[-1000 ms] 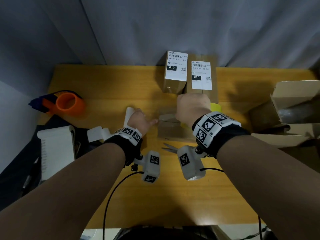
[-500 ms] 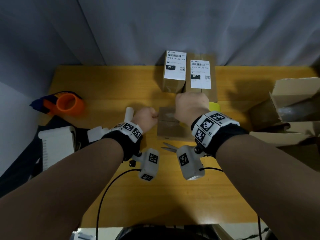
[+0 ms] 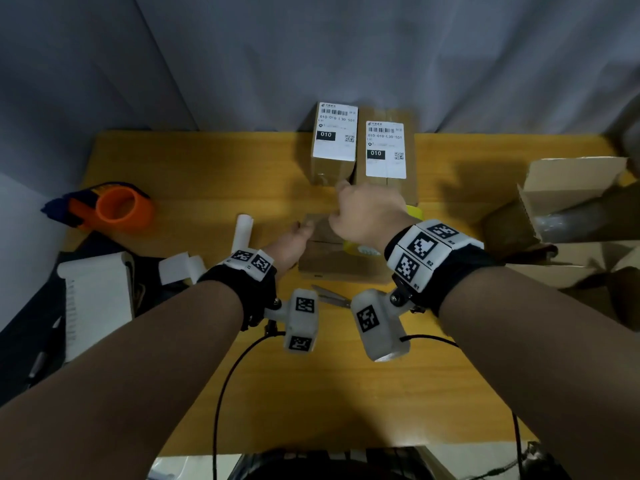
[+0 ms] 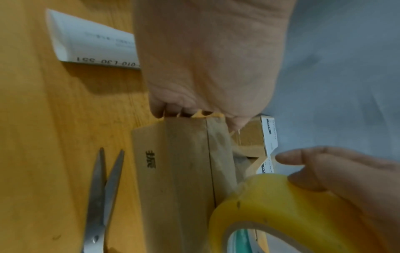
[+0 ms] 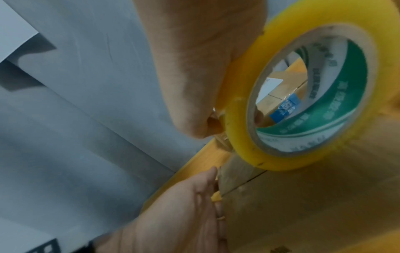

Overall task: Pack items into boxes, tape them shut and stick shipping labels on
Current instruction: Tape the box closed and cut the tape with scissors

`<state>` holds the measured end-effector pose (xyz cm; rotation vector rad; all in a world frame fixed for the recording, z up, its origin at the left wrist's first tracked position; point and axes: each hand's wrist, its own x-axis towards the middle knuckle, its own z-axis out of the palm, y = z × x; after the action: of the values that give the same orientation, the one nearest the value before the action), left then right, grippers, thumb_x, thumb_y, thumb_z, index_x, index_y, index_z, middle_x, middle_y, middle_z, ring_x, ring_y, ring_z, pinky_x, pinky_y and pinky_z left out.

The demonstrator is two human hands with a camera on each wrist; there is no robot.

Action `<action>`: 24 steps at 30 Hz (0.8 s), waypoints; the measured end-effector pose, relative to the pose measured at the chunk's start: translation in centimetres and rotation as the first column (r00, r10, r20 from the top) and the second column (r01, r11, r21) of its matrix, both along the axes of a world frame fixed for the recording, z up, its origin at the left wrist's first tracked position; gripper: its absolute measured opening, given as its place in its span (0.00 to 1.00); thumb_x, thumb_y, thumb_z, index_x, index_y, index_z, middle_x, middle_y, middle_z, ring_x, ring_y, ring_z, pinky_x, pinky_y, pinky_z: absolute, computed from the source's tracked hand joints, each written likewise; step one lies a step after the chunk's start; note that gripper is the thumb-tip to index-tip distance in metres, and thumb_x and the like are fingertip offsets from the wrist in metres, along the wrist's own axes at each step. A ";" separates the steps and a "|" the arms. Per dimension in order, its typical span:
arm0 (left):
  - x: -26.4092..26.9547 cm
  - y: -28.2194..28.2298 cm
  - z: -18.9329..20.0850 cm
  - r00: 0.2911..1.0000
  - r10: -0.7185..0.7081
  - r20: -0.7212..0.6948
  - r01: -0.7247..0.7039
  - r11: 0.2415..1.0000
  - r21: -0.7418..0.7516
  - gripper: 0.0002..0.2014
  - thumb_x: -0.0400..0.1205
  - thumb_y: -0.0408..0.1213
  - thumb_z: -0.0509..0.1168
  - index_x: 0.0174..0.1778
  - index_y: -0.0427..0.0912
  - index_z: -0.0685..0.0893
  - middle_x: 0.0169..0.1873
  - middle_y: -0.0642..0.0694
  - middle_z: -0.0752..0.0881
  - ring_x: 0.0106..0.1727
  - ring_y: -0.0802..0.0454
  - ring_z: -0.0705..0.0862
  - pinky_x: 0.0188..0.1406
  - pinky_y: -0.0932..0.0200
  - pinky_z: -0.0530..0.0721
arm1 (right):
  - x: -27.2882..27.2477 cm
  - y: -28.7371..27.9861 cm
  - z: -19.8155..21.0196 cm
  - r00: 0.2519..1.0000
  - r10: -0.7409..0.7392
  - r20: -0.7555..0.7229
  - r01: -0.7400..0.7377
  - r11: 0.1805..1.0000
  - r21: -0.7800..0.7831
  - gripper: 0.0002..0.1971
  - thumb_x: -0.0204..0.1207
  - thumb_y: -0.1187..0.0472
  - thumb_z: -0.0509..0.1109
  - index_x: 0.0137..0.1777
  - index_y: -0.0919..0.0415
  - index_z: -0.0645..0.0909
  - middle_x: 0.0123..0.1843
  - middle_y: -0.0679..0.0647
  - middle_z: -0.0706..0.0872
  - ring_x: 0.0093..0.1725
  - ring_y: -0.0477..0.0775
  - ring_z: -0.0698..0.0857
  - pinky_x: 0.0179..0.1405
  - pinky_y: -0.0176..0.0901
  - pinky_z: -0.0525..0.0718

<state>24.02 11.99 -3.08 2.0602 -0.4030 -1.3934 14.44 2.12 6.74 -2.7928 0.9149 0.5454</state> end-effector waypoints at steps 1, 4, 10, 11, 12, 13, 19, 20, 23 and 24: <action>0.3 0.1 0.2 1.000 0.008 0.004 -0.008 0.999 -0.039 0.30 0.86 0.56 0.51 0.83 0.52 0.53 0.80 0.44 0.63 0.79 0.42 0.65 0.78 0.50 0.63 | -0.3 -0.2 0.2 1.000 0.016 -0.004 -0.016 0.999 0.028 0.22 0.81 0.53 0.57 0.73 0.61 0.66 0.51 0.59 0.82 0.46 0.61 0.79 0.35 0.45 0.73; 0.9 0.1 2.0 0.925 -0.334 0.182 0.350 0.934 -0.067 0.41 0.82 0.43 0.63 0.83 0.52 0.41 0.84 0.48 0.43 0.84 0.46 0.48 0.79 0.51 0.56 | -1.2 -1.1 0.5 0.999 0.029 0.041 -0.033 0.995 0.091 0.19 0.80 0.52 0.60 0.69 0.56 0.71 0.46 0.53 0.79 0.46 0.58 0.79 0.39 0.45 0.78; -0.3 -1.7 1.8 0.171 -0.843 0.510 0.767 0.439 0.469 0.67 0.63 0.66 0.74 0.81 0.44 0.31 0.83 0.46 0.35 0.83 0.48 0.36 0.82 0.41 0.38 | -4.1 -2.9 -0.1 0.967 -0.148 0.209 0.123 0.984 0.126 0.19 0.77 0.38 0.60 0.54 0.51 0.81 0.44 0.51 0.81 0.47 0.54 0.79 0.37 0.42 0.74; -0.5 -1.9 1.7 0.160 -0.838 0.521 0.755 0.444 0.483 0.67 0.63 0.65 0.75 0.82 0.43 0.34 0.83 0.45 0.40 0.84 0.48 0.40 0.82 0.43 0.43 | -4.8 -3.3 -0.2 0.948 -0.202 0.244 0.160 0.970 0.183 0.19 0.77 0.39 0.61 0.53 0.52 0.82 0.44 0.51 0.81 0.47 0.55 0.80 0.37 0.42 0.74; -0.6 -2.1 1.6 0.166 -0.824 0.541 0.747 0.463 0.477 0.66 0.63 0.63 0.76 0.82 0.42 0.37 0.83 0.45 0.46 0.83 0.47 0.46 0.82 0.45 0.50 | -5.4 -3.8 -0.6 0.928 -0.252 0.276 0.183 0.950 0.254 0.19 0.77 0.39 0.61 0.52 0.53 0.83 0.45 0.53 0.83 0.48 0.56 0.82 0.38 0.42 0.74; -0.6 -2.2 1.6 0.188 -0.807 0.560 0.742 0.490 0.457 0.64 0.63 0.60 0.77 0.83 0.43 0.40 0.81 0.45 0.50 0.82 0.46 0.51 0.80 0.48 0.57 | -6.1 -4.2 -1.0 0.907 -0.295 0.301 0.188 0.923 0.337 0.20 0.77 0.39 0.63 0.53 0.55 0.83 0.47 0.53 0.84 0.49 0.55 0.83 0.40 0.41 0.74; 0.8 -1.2 2.2 0.248 -0.792 0.557 0.760 0.516 0.395 0.61 0.64 0.52 0.80 0.82 0.43 0.44 0.77 0.46 0.56 0.79 0.47 0.55 0.72 0.57 0.66 | -6.3 -3.5 -2.4 0.844 -0.410 0.344 0.117 0.769 0.629 0.24 0.73 0.34 0.67 0.42 0.59 0.81 0.38 0.51 0.83 0.45 0.55 0.84 0.42 0.43 0.78; 1.2 -0.9 2.3 0.255 -0.795 0.550 0.753 0.520 0.403 0.61 0.64 0.52 0.79 0.82 0.42 0.44 0.78 0.46 0.55 0.79 0.47 0.55 0.72 0.57 0.66 | -5.7 -3.0 -2.1 0.868 -0.360 0.342 0.095 0.797 0.597 0.24 0.74 0.34 0.66 0.40 0.58 0.80 0.36 0.50 0.82 0.44 0.55 0.83 0.42 0.43 0.78; 2.1 0.0 2.0 0.290 -0.788 0.543 0.725 0.552 0.413 0.60 0.65 0.52 0.79 0.82 0.41 0.44 0.79 0.43 0.53 0.81 0.45 0.52 0.77 0.55 0.60 | -4.6 -2.7 -0.6 0.927 -0.207 0.312 0.066 0.910 0.409 0.32 0.75 0.32 0.61 0.55 0.63 0.84 0.53 0.56 0.86 0.55 0.57 0.82 0.48 0.45 0.79; 2.3 0.2 1.8 0.312 -0.777 0.547 0.719 0.569 0.399 0.60 0.65 0.51 0.79 0.82 0.41 0.45 0.80 0.42 0.53 0.81 0.45 0.51 0.78 0.55 0.58 | -4.8 -3.2 -0.5 0.945 -0.182 0.272 0.080 0.934 0.349 0.34 0.75 0.31 0.60 0.59 0.63 0.83 0.56 0.58 0.85 0.56 0.58 0.82 0.45 0.45 0.78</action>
<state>26.36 12.17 -1.26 2.5266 -1.8984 -0.9705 9.69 -1.10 6.22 -2.3986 0.8455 0.2186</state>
